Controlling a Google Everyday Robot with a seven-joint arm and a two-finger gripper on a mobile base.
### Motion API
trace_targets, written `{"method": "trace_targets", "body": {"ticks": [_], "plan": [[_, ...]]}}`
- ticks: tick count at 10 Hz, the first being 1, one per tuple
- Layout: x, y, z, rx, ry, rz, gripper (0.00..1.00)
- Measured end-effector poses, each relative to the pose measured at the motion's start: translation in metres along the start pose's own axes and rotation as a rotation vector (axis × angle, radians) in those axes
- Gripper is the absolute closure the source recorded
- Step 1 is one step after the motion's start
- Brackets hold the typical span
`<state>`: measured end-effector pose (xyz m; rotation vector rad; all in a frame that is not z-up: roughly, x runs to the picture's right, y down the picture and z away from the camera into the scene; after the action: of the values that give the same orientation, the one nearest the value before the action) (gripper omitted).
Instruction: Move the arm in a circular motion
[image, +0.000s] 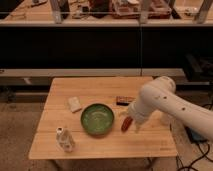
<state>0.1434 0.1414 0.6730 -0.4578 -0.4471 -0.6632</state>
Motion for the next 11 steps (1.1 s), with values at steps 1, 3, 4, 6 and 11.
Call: {"method": "trace_targets", "body": {"ticks": [1, 3, 4, 6, 11], "plan": [[0.035, 0.011, -0.015, 0.011, 0.040, 0.048, 0.35], [0.090, 0.014, -0.033, 0.016, 0.105, 0.126, 0.35], [0.127, 0.006, -0.040, 0.009, 0.150, 0.184, 0.35], [0.166, -0.035, -0.037, -0.014, 0.215, 0.260, 0.35], [0.083, -0.213, 0.074, -0.171, 0.262, 0.226, 0.35]]}}
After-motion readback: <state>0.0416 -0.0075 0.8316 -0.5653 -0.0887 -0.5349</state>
